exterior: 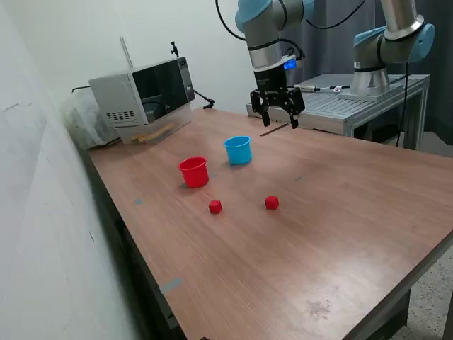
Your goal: Place red objects in the red bin, and blue objects in the blue bin.
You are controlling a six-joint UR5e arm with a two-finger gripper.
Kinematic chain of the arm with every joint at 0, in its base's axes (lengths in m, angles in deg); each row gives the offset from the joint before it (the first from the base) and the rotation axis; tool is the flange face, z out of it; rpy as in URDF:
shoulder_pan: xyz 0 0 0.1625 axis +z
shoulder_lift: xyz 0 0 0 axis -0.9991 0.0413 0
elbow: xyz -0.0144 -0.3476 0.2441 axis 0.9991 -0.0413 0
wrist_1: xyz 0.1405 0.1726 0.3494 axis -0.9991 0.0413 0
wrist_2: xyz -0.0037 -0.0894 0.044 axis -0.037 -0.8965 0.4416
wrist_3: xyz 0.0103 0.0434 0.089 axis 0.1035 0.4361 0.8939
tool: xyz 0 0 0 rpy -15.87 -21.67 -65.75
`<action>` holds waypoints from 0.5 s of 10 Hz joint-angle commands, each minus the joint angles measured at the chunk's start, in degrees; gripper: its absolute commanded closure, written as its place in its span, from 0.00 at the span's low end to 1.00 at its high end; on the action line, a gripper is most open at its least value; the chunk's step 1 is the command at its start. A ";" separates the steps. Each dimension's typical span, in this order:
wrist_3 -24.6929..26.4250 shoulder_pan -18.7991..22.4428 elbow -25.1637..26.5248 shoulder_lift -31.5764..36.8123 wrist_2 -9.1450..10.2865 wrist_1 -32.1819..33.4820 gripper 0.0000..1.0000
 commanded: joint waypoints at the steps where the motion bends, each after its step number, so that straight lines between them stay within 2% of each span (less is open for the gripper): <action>1: -6.10 2.39 -6.08 -4.56 3.09 0.45 0.00; 2: -7.08 4.40 -8.81 -6.85 5.63 1.06 0.00; 5: -7.35 6.97 -16.80 -14.75 6.01 2.47 0.00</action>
